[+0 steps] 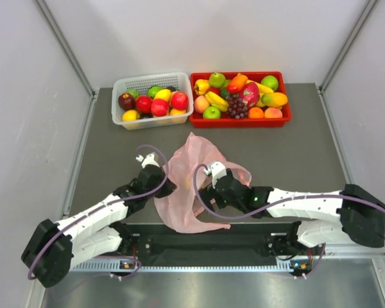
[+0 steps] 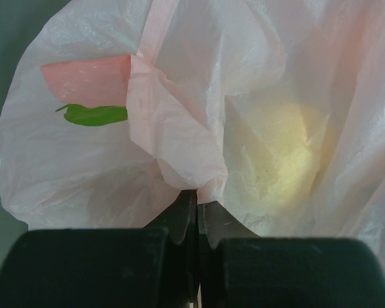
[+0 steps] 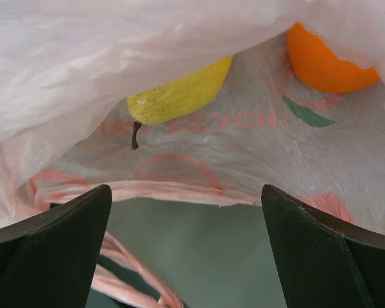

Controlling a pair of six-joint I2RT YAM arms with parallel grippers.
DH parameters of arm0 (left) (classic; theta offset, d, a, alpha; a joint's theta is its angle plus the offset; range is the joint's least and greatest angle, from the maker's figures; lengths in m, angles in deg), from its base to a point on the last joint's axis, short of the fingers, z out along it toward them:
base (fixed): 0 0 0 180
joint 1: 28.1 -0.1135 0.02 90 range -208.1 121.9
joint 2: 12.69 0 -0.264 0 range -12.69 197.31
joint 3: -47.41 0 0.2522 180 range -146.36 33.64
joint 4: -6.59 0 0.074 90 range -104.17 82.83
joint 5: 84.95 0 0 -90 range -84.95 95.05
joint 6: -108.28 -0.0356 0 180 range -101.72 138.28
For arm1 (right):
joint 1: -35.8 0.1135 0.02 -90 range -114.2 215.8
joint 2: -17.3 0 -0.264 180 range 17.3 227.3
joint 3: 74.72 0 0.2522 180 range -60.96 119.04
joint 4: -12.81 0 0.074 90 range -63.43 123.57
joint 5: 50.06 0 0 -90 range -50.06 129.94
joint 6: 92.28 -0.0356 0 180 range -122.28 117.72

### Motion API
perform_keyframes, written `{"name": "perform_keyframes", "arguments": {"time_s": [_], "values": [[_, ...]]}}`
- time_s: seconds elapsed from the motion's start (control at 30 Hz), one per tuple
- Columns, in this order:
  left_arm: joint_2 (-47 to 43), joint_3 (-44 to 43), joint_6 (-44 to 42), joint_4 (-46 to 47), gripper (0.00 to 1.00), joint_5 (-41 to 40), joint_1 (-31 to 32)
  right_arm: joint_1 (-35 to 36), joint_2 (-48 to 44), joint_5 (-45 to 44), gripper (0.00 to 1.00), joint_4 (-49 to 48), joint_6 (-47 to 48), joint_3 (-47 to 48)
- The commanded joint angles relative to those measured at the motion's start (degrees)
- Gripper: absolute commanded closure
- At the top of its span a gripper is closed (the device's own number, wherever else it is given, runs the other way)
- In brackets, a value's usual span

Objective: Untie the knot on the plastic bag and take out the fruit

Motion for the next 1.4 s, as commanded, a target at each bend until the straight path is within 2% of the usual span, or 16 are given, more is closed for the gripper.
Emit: {"name": "perform_keyframes", "arguments": {"time_s": [0.0,0.33,0.53,0.87,0.97,1.0,1.07,1.1,1.13,1.2,1.33,1.37], "values": [[0.90,-0.07,-1.10,3.72,1.00,-0.79,0.02,0.85,3.35,-3.34,0.00,-7.03,0.23,2.94],[4.77,0.64,-1.36,8.98,1.00,0.96,0.10,0.85,15.56,-1.57,0.00,-14.33,-0.03,8.74],[5.04,0.90,-1.89,9.88,1.00,1.40,0.10,-0.29,22.32,-8.69,0.00,-11.61,-1.52,15.24],[4.07,1.87,-2.07,10.49,1.00,1.58,0.10,-5.39,29.46,-4.57,0.01,-16.70,-3.89,15.26],[3.98,2.13,-1.98,10.58,1.00,1.67,0.02,-6.62,28.23,-2.29,0.20,-19.52,-3.81,13.24],[4.07,2.13,-1.98,10.50,1.00,1.76,0.10,-6.80,27.36,-1.67,0.41,-19.95,-3.63,12.53],[3.89,2.13,-1.89,10.49,1.00,1.58,0.10,-6.80,23.32,-1.57,0.63,-21.88,-2.93,9.12],[3.80,2.22,-1.89,10.41,1.00,1.41,0.02,-6.80,19.83,-1.40,0.81,-22.24,-2.75,7.97],[3.80,2.13,-1.80,10.41,1.00,1.32,0.01,-6.80,17.96,-1.31,0.88,-22.33,-2.58,6.91],[3.71,2.04,-1.63,10.32,1.00,1.23,0.01,-6.80,14.01,0.79,1.00,-20.41,-1.44,4.19],[3.10,1.34,-1.36,9.71,1.00,1.32,0.01,-7.76,1.35,12.54,1.00,-13.38,2.77,0.75],[3.01,1.08,-1.28,9.70,1.00,1.32,0.01,-8.90,-0.75,21.63,1.00,-9.80,3.66,0.14]]}}
